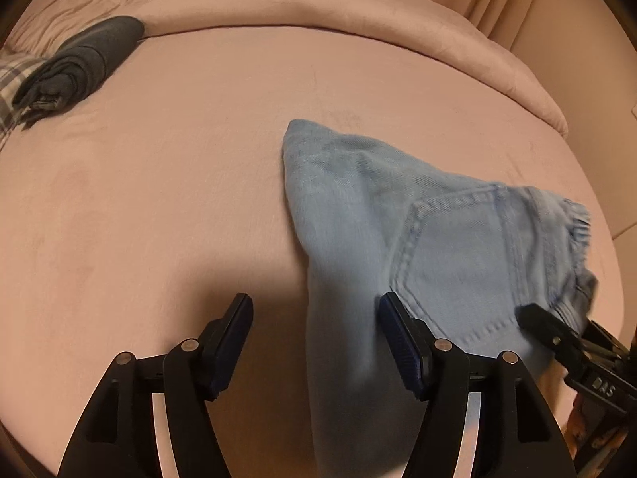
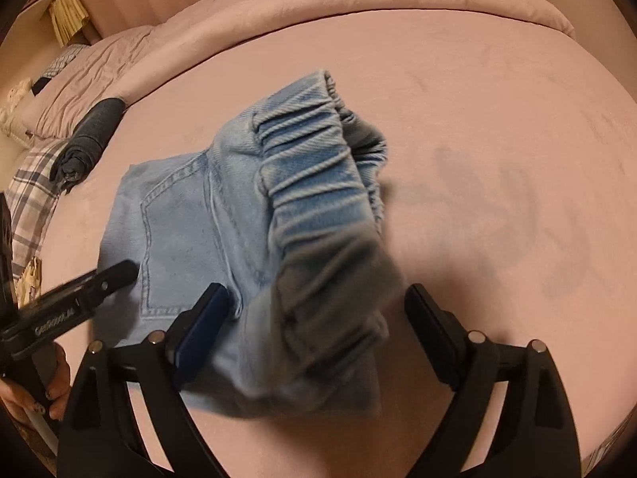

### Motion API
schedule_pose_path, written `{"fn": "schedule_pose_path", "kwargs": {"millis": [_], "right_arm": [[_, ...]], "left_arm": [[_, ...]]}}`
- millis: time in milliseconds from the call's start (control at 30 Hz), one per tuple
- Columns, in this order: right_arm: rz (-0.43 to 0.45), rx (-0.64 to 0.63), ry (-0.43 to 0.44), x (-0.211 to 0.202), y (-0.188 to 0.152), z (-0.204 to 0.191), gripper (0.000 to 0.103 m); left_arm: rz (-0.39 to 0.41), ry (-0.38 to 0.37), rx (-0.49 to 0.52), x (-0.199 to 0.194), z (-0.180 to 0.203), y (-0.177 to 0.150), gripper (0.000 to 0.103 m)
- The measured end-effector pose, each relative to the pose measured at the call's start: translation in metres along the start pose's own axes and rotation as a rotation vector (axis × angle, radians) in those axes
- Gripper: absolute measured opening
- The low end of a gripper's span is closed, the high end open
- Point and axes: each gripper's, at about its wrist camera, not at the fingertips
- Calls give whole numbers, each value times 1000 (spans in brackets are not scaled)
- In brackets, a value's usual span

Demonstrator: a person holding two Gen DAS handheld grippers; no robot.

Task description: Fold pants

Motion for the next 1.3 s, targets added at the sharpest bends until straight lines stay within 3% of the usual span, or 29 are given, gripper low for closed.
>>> {"fn": "schedule_pose_path", "kwargs": {"millis": [100,200,267,433,533,667,900,1300], "right_arm": [[40,-40,-46,-22,-3,-5,91],[130,-96,-64,-58,-3,-16,97],[186,-113,-68,-79,-4,-20,102],[318,-177,-121,-126,-12,-36,103],[365,-192,-123,-143,-18,-41,103],[389,-178,-102,-154,-24,-46,103],[376,-175,-95,-149,-33,-52,103],[344,-179,-94,-139,-39,-58,103]], "left_arm": [[59,-39,1,-29,9,-1,69],[127,-58,0,-65,17,-7,88],[180,-51,10,-87,23,-13,95],[222,-98,-4,-114,24,-29,97],[246,-43,-16,-122,21,-37,97],[254,44,-9,-121,24,-45,97],[203,33,1,-114,28,-51,98],[209,43,-7,-117,30,-54,98]]}}
Point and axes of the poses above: each gripper's, at about its wrist camera, not at the fingertips, and x roughly the way its jaws point, z to its right, y to its top, and after that the axes turned 2 degrees about y, right-handed
